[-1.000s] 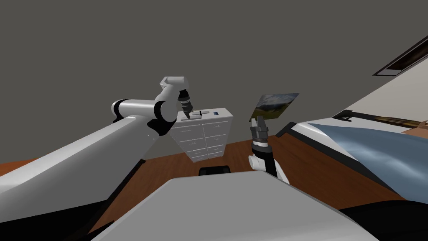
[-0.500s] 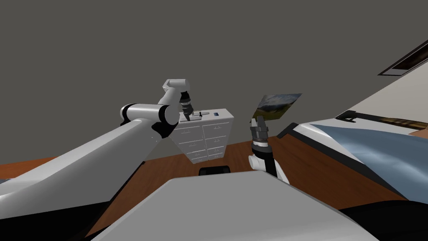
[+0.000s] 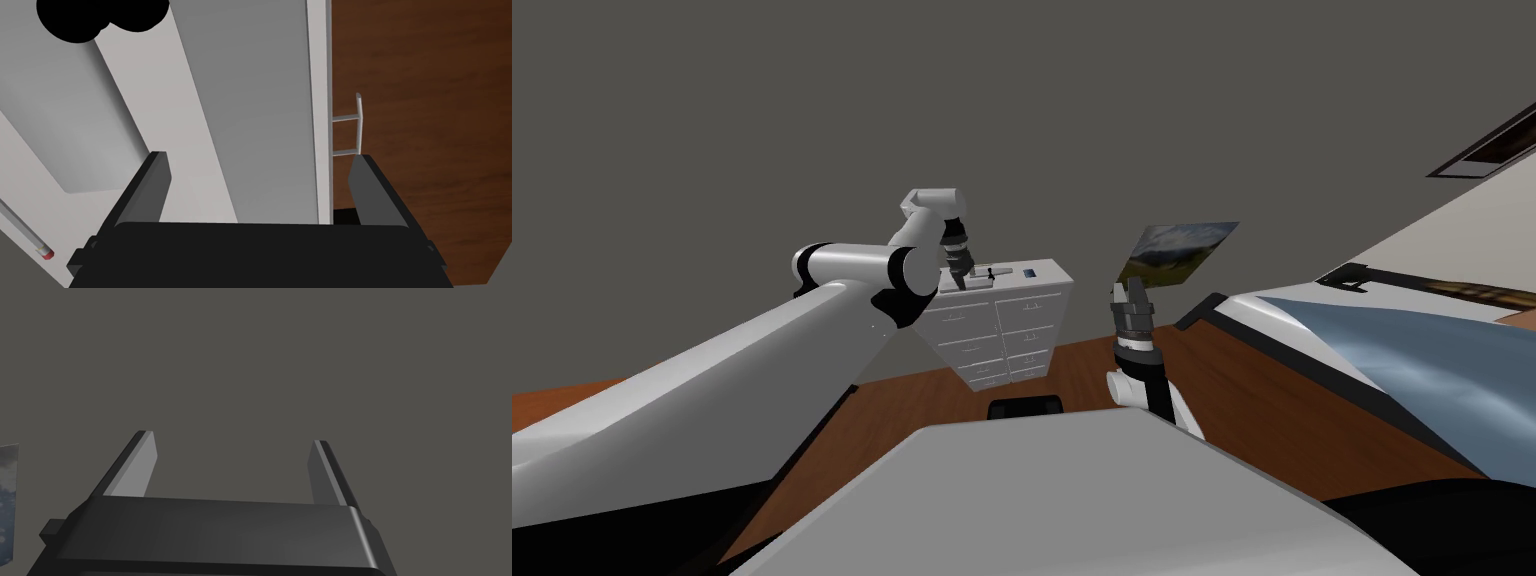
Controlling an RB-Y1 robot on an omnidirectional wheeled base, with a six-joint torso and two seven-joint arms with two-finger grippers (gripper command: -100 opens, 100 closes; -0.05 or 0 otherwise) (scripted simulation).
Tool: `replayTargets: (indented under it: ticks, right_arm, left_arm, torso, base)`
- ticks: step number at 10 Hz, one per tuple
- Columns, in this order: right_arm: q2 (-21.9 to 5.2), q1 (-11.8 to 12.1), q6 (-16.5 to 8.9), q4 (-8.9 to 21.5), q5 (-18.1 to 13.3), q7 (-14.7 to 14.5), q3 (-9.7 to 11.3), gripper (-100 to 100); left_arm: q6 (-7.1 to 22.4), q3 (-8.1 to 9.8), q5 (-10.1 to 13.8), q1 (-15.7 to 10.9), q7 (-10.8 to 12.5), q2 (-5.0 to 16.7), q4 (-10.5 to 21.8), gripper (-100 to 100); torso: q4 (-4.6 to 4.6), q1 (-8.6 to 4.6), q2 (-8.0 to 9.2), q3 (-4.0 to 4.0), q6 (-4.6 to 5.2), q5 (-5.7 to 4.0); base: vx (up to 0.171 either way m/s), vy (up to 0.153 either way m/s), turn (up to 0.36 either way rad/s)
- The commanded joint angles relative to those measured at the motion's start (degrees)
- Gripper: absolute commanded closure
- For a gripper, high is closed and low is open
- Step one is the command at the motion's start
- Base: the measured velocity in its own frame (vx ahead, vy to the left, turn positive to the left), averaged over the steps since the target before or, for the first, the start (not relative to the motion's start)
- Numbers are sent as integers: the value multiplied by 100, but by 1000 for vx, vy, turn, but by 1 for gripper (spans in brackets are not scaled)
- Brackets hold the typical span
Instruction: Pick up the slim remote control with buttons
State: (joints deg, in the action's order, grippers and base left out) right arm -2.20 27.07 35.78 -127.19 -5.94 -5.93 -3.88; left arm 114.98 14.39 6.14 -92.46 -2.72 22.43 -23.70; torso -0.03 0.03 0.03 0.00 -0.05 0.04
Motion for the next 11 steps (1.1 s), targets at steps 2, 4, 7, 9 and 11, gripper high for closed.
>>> replayTargets:
  ticks: [2,4,7,9,11]
  right_arm:
    - [0,0,0,0,0,0,0,0]
    - [0,0,0,0,0,0,0,0]
    - [0,0,0,0,0,0,0,0]
    - [0,0,0,0,0,0,0,0]
    - [0,0,0,0,0,0,0,0]
  left_arm:
    - [-181,-11,4,140,-3,-47,31,-100]
    - [-173,-8,5,159,13,-65,-48,-100]
    - [-131,-6,5,188,26,-68,-96,100]
    - [-130,-7,5,189,23,-70,-96,100]
    - [-302,-18,7,233,-5,-79,53,100]
  torso:
    - [0,0,-1,0,0,0]
    - [-1,0,1,0,0,1]
    - [-3,2,-11,-7,8,1]
    - [-4,1,-16,-10,6,1]
    - [-3,1,-16,-10,5,0]
  base:
    - [-6,-1,-3]
    - [-9,-3,-3]
    - [-1,0,4]
    - [0,0,0]
    - [0,0,0]
